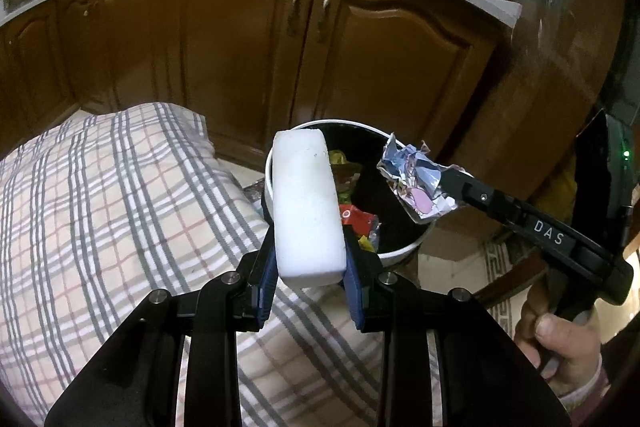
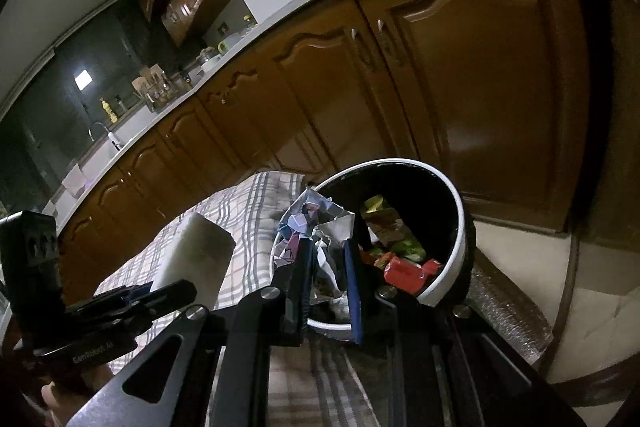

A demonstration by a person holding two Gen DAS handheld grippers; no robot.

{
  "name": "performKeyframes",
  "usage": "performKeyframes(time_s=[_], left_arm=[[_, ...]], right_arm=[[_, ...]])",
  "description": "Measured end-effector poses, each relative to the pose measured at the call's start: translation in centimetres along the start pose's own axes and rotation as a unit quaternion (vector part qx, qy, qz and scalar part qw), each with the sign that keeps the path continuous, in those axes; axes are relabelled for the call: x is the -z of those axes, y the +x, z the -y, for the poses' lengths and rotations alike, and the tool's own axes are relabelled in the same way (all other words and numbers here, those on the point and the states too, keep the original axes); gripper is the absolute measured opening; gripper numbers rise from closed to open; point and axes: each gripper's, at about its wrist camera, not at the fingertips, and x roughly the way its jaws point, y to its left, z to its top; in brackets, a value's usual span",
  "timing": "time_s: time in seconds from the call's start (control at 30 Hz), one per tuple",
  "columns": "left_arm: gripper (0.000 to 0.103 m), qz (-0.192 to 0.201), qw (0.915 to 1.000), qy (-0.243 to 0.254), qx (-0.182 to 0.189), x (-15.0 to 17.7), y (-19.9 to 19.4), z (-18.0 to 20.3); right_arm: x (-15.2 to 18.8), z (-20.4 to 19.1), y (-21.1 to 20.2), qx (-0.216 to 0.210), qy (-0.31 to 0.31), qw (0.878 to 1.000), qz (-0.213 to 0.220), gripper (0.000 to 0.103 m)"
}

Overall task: Collect trash
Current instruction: 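Carry sponge and foil wrapper over the bin and open both tools to drop them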

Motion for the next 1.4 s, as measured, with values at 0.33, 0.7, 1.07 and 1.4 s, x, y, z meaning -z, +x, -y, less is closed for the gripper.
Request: performKeyframes(time_s=[0.33, 0.7, 1.07, 1.4], left_arm=[[0.027, -0.005, 1.0000, 0.007, -0.004, -1.1, 1.6, 1.0], [0.027, -0.012, 0.9998, 0.016, -0.004, -2.8, 4.1, 2.0], [0.027, -0.027, 0.9993, 0.025, -0.001, -3.2, 6.3, 3.0], [0.027, -0.038, 0.9990, 0.021, 0.001, -3.5, 7.5, 3.2]], right_arm=[[-0.6, 1.0, 0.4, 0.009, 0.002, 1.000, 0.000, 0.016], [-1.3, 2.0, 1.6, 0.020, 0.001, 1.000, -0.004, 0.016], [-2.0, 3.3, 2.4, 0.036, 0.002, 0.999, -0.009, 0.016], [-2.5, 3.8, 3.3, 0.040, 0.001, 0.999, -0.016, 0.016]])
